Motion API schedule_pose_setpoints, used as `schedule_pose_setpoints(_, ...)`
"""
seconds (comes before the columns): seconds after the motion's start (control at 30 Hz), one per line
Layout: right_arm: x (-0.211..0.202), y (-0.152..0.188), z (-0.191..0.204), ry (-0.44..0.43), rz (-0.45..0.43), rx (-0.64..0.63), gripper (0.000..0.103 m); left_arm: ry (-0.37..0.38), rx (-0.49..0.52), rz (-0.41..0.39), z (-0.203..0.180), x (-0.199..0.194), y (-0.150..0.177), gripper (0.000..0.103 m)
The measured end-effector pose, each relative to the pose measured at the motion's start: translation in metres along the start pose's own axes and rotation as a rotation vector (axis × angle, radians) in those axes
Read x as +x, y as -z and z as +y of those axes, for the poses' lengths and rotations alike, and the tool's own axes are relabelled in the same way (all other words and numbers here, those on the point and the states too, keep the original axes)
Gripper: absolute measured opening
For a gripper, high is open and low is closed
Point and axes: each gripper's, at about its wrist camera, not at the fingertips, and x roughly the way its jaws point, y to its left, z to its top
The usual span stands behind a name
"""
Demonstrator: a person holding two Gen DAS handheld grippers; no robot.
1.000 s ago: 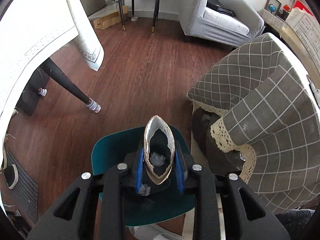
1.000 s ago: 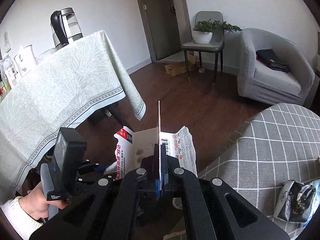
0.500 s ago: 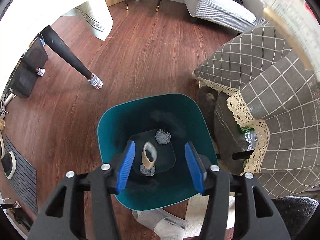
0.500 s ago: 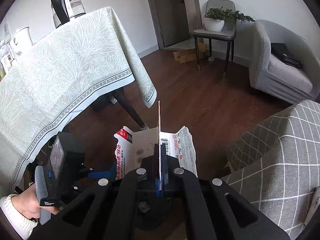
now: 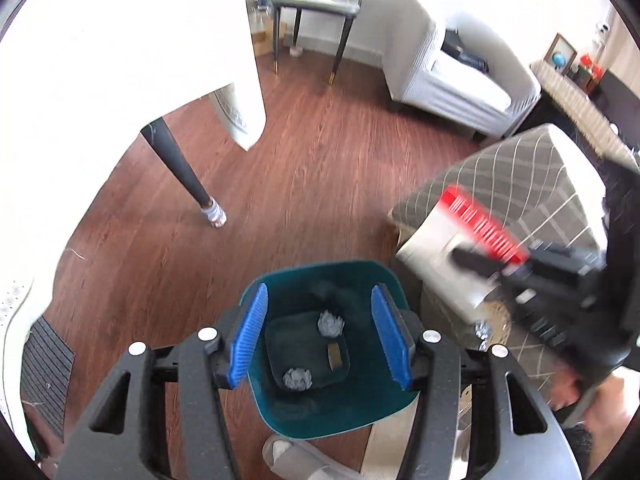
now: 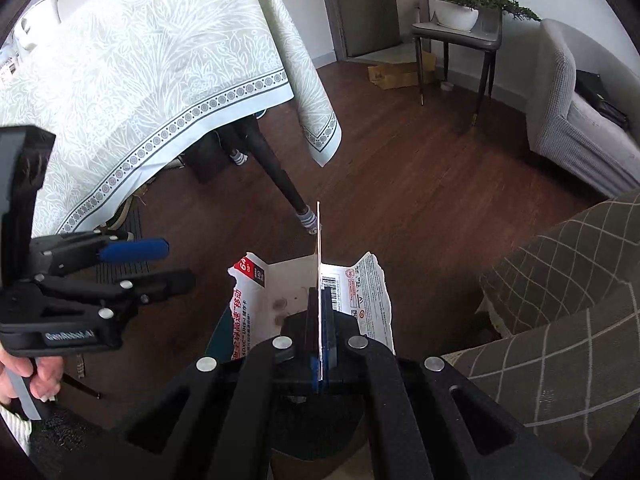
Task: Collect trash
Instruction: 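Carry the SanDisk box with the right gripper over the bin and release it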
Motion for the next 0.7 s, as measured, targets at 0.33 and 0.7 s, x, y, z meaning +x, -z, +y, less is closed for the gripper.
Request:
schedule_pose_setpoints(0.33,0.052,0.026,0.017,-0.035,0.123,-0.053,0.001,0.029,-0.029,-0.081,0.003,-0.027,-0.013,0.057)
schedule_pose_setpoints(0.7,0.08,0.043,0.037,-0.029,0.204,-0.107,0.001,0.073,0.015,-0.187,-0.013,-0.06,-0.024,0.055)
